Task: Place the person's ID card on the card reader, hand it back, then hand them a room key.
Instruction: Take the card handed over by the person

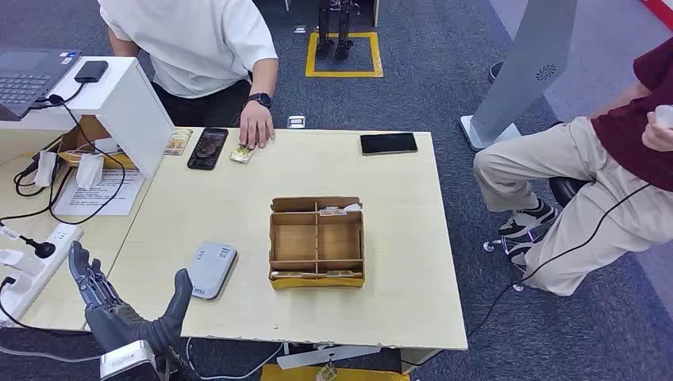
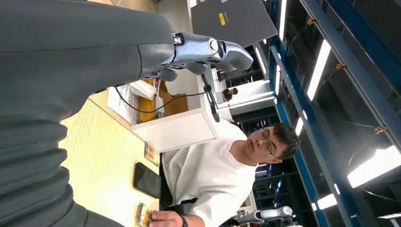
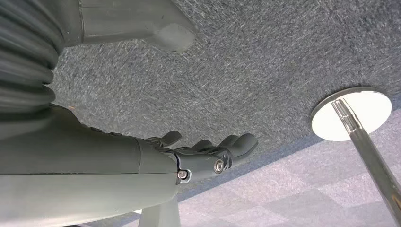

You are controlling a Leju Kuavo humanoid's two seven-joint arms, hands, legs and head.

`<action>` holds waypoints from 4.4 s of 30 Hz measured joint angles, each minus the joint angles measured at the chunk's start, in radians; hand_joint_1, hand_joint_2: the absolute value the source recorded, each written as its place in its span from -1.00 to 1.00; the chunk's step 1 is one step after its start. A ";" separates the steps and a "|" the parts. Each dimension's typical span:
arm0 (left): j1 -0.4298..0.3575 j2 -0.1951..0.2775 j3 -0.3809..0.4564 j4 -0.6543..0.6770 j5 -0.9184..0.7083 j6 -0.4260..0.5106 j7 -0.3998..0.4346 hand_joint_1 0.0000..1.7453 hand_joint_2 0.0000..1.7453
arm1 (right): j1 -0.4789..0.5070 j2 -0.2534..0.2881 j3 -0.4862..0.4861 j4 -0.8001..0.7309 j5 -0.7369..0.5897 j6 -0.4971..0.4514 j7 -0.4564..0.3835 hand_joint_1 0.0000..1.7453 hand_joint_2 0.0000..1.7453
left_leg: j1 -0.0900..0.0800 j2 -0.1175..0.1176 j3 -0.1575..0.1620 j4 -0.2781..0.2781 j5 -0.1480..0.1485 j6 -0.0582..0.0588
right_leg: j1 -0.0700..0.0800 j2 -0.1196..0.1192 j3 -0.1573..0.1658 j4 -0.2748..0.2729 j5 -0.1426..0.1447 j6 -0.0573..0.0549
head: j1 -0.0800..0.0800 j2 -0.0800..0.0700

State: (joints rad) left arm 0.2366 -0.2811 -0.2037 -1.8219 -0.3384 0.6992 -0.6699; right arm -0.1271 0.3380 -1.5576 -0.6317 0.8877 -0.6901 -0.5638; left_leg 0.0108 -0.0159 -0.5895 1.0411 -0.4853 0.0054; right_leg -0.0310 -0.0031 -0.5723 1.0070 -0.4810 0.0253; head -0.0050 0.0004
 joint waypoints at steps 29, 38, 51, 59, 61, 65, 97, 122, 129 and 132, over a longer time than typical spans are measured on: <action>-0.011 0.007 0.000 0.010 0.231 -0.007 0.104 -1.00 1.00 | 0.000 0.000 0.000 -0.002 -0.002 0.000 0.020 -1.00 1.00 | 0.000 0.000 0.000 0.000 0.000 0.000 | 0.000 0.000 0.000 0.000 0.000 0.000 | 0.000 0.000; -0.061 0.015 -0.004 0.030 0.115 -0.005 0.085 -1.00 1.00 | 0.000 0.000 0.000 -0.002 0.037 0.000 0.010 -1.00 1.00 | 0.000 0.000 0.000 0.000 0.000 0.000 | 0.000 0.000 0.000 0.000 0.000 0.000 | 0.000 0.000; -0.110 -0.002 0.073 0.086 -0.120 0.000 0.008 -1.00 1.00 | -0.004 0.000 0.000 0.001 0.106 0.000 -0.007 -1.00 1.00 | 0.000 0.001 0.001 0.000 0.000 0.000 | 0.000 0.001 -0.001 0.000 0.000 0.000 | 0.000 0.000; -0.185 -0.004 0.192 0.109 -0.218 0.000 0.012 -1.00 1.00 | -0.009 0.000 0.000 0.005 0.153 0.000 -0.008 -1.00 1.00 | 0.000 0.001 0.001 0.000 0.000 0.000 | 0.000 0.001 0.000 0.000 0.000 0.000 | 0.000 0.000; -0.217 -0.004 0.233 0.119 -0.261 0.000 0.015 -1.00 1.00 | -0.010 0.000 0.000 0.006 0.166 0.000 -0.009 -1.00 1.00 | 0.000 0.001 0.001 0.000 0.000 0.000 | 0.000 0.001 0.000 0.000 0.000 0.000 | 0.000 0.000; -0.276 -0.004 0.307 0.150 -0.355 0.000 0.027 -1.00 1.00 | -0.014 0.000 0.000 0.010 0.189 0.000 -0.011 -1.00 1.00 | 0.000 0.001 0.001 0.000 0.001 0.000 | 0.000 0.002 0.000 0.000 0.001 0.000 | 0.000 0.000; -0.420 -0.016 0.400 0.229 -0.633 0.000 0.133 1.00 1.00 | -0.030 0.000 0.000 0.036 0.259 0.000 -0.013 -1.00 1.00 | 0.000 0.002 0.001 0.000 0.000 0.000 | 0.000 0.002 -0.001 0.000 0.001 0.000 | 0.000 0.000; -0.423 -0.018 0.394 0.231 -0.584 0.000 0.117 1.00 1.00 | -0.038 0.000 0.000 0.039 0.260 0.000 -0.024 -1.00 1.00 | 0.000 0.002 0.001 0.000 0.000 0.000 | 0.000 0.003 -0.001 0.000 0.001 0.000 | 0.000 0.000; -0.423 -0.018 0.392 0.231 -0.599 0.000 0.126 1.00 1.00 | -0.044 0.000 0.000 0.042 0.256 0.000 -0.023 -1.00 1.00 | 0.000 0.002 0.001 0.000 0.000 0.000 | 0.000 0.003 -0.001 0.000 0.001 0.000 | 0.000 0.000; -0.424 -0.018 0.389 0.231 -0.601 0.000 0.126 1.00 1.00 | -0.045 0.000 0.000 0.043 0.256 0.000 -0.023 -1.00 1.00 | 0.000 0.002 0.001 0.000 0.001 0.000 | 0.000 0.003 -0.001 0.000 0.001 0.000 | 0.000 0.000</action>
State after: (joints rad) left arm -0.1871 -0.2995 0.1853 -1.5912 -0.9393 0.6992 -0.5440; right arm -0.1724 0.3376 -1.5576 -0.5882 1.1434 -0.6897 -0.5867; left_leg 0.0108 -0.0140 -0.5888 1.0415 -0.4848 0.0050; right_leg -0.0310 -0.0004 -0.5734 1.0071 -0.4801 0.0250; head -0.0050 0.0003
